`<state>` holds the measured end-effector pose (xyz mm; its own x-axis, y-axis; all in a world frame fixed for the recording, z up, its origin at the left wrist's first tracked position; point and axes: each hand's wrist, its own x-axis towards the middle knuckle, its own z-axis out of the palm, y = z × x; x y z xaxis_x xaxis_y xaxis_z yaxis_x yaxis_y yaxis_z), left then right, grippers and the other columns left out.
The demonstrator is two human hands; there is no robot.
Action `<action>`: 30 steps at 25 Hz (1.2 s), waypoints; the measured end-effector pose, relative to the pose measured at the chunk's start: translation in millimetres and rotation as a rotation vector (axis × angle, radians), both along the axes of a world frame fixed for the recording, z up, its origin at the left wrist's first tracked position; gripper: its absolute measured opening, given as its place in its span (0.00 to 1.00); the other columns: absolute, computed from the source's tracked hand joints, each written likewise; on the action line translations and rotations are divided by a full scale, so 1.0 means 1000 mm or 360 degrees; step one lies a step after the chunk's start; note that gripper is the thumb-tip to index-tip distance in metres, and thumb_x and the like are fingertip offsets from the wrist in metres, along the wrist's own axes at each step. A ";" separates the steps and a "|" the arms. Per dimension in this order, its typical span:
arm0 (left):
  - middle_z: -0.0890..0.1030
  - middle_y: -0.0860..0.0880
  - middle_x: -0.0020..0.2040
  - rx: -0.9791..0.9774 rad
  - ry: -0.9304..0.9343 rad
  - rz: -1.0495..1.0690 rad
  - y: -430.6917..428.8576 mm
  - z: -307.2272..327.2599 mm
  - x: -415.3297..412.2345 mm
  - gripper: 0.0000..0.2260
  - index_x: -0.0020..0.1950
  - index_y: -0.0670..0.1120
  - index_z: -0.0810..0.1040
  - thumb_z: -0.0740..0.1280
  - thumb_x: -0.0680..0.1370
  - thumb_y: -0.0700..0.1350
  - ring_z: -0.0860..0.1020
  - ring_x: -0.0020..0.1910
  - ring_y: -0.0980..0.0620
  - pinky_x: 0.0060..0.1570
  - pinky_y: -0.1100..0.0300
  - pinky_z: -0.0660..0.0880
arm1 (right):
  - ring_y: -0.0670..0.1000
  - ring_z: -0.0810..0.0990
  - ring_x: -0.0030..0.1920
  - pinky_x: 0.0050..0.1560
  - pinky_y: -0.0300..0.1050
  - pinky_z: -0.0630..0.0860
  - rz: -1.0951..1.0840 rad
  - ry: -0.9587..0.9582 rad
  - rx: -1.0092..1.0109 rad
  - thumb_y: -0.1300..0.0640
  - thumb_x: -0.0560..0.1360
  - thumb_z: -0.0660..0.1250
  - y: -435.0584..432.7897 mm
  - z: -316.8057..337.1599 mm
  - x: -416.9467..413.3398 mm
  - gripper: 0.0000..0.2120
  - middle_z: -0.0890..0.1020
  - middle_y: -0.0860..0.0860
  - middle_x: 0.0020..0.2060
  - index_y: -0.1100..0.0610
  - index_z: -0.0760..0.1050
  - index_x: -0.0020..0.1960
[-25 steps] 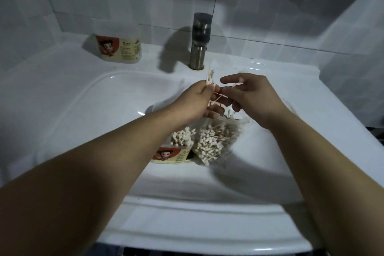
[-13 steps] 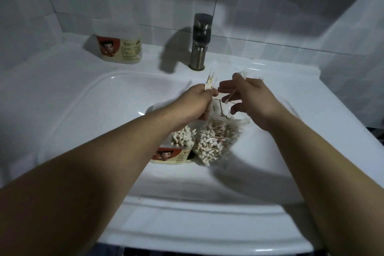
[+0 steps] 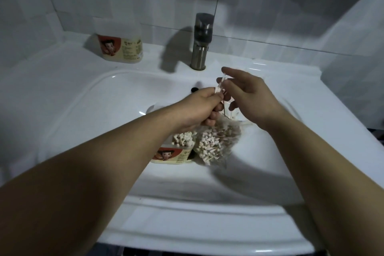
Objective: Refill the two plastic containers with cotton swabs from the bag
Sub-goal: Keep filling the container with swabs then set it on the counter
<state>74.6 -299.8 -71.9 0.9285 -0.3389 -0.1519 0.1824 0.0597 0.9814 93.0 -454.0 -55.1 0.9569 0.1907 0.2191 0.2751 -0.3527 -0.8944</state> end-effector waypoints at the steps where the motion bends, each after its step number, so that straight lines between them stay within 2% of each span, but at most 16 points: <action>1: 0.69 0.51 0.35 0.0004 0.0005 0.0005 0.000 0.000 0.000 0.09 0.57 0.43 0.72 0.55 0.88 0.45 0.66 0.28 0.58 0.27 0.65 0.63 | 0.43 0.79 0.38 0.38 0.44 0.80 0.0010 -0.0039 0.0002 0.56 0.83 0.65 -0.001 0.000 0.001 0.16 0.86 0.52 0.51 0.50 0.75 0.70; 3: 0.69 0.51 0.34 0.0022 -0.0005 -0.0005 -0.001 0.001 -0.003 0.09 0.56 0.43 0.71 0.55 0.88 0.45 0.67 0.29 0.58 0.28 0.65 0.64 | 0.42 0.80 0.38 0.40 0.44 0.80 0.0002 -0.0076 -0.0124 0.56 0.83 0.64 -0.001 0.000 0.000 0.13 0.86 0.50 0.47 0.51 0.80 0.65; 5: 0.70 0.53 0.32 0.0052 -0.0037 -0.0002 -0.001 0.001 -0.003 0.09 0.57 0.43 0.72 0.55 0.88 0.47 0.68 0.28 0.58 0.28 0.65 0.65 | 0.39 0.81 0.41 0.42 0.43 0.80 0.0026 -0.0034 -0.0221 0.56 0.84 0.62 0.000 0.000 -0.002 0.13 0.84 0.44 0.44 0.52 0.81 0.64; 7: 0.69 0.54 0.31 0.0109 -0.0091 -0.0006 0.002 0.001 -0.002 0.10 0.60 0.44 0.73 0.55 0.88 0.47 0.68 0.28 0.58 0.28 0.65 0.67 | 0.38 0.82 0.46 0.43 0.44 0.80 0.0141 0.0077 -0.0179 0.55 0.85 0.60 0.000 0.002 -0.005 0.14 0.83 0.41 0.50 0.53 0.79 0.66; 10: 0.68 0.54 0.32 0.0197 -0.0112 -0.0022 0.005 0.001 -0.001 0.10 0.58 0.45 0.74 0.53 0.87 0.44 0.67 0.27 0.58 0.27 0.65 0.67 | 0.44 0.83 0.52 0.42 0.45 0.77 0.0237 0.0156 -0.0229 0.49 0.85 0.58 -0.002 0.001 -0.004 0.17 0.84 0.45 0.53 0.51 0.79 0.67; 12: 0.67 0.54 0.31 0.0288 -0.0129 0.0073 0.005 0.003 0.001 0.10 0.57 0.44 0.74 0.55 0.87 0.47 0.66 0.26 0.58 0.27 0.62 0.66 | 0.47 0.84 0.48 0.43 0.46 0.76 0.0032 0.0110 -0.0320 0.48 0.84 0.59 -0.006 0.000 0.001 0.15 0.85 0.47 0.50 0.50 0.82 0.61; 15: 0.68 0.52 0.32 0.0497 -0.0197 0.0242 0.008 0.002 0.004 0.09 0.53 0.46 0.75 0.58 0.86 0.49 0.67 0.29 0.54 0.33 0.57 0.66 | 0.46 0.84 0.46 0.46 0.43 0.79 -0.0250 0.0008 -0.0853 0.53 0.81 0.62 -0.016 -0.003 0.007 0.12 0.87 0.46 0.50 0.49 0.83 0.58; 18: 0.68 0.49 0.37 0.0531 -0.0163 0.0252 0.010 0.000 0.005 0.09 0.51 0.50 0.74 0.57 0.85 0.48 0.67 0.32 0.52 0.36 0.55 0.64 | 0.48 0.82 0.53 0.53 0.39 0.75 -0.0008 0.0052 -0.1342 0.52 0.78 0.66 -0.011 -0.003 0.000 0.14 0.86 0.48 0.54 0.50 0.83 0.62; 21: 0.69 0.49 0.38 0.0519 -0.0149 0.0232 0.009 0.001 0.004 0.08 0.52 0.48 0.74 0.57 0.85 0.47 0.66 0.33 0.51 0.35 0.56 0.65 | 0.49 0.81 0.48 0.53 0.44 0.78 0.0249 0.0094 -0.1625 0.50 0.77 0.66 0.001 -0.002 -0.009 0.15 0.85 0.48 0.49 0.49 0.82 0.61; 23: 0.69 0.49 0.39 0.0547 -0.0154 0.0223 0.009 0.001 0.004 0.08 0.53 0.48 0.74 0.57 0.85 0.48 0.67 0.34 0.51 0.35 0.56 0.66 | 0.49 0.82 0.46 0.50 0.46 0.80 0.0276 0.0118 -0.1670 0.51 0.75 0.66 0.004 -0.003 -0.008 0.13 0.85 0.48 0.46 0.50 0.83 0.57; 27: 0.70 0.49 0.39 0.0554 -0.0148 0.0184 0.008 0.001 0.002 0.08 0.52 0.48 0.74 0.57 0.85 0.47 0.68 0.33 0.51 0.33 0.58 0.68 | 0.50 0.82 0.48 0.54 0.49 0.80 0.0319 0.0054 -0.1695 0.53 0.75 0.65 0.004 -0.007 -0.007 0.10 0.86 0.47 0.47 0.49 0.84 0.51; 30: 0.77 0.47 0.39 0.0458 -0.0121 0.0148 0.006 0.002 -0.001 0.08 0.52 0.47 0.73 0.56 0.86 0.46 0.76 0.32 0.52 0.31 0.60 0.72 | 0.50 0.82 0.44 0.49 0.46 0.80 0.0276 0.0042 -0.1667 0.54 0.74 0.67 0.000 -0.007 -0.004 0.07 0.85 0.47 0.41 0.49 0.84 0.45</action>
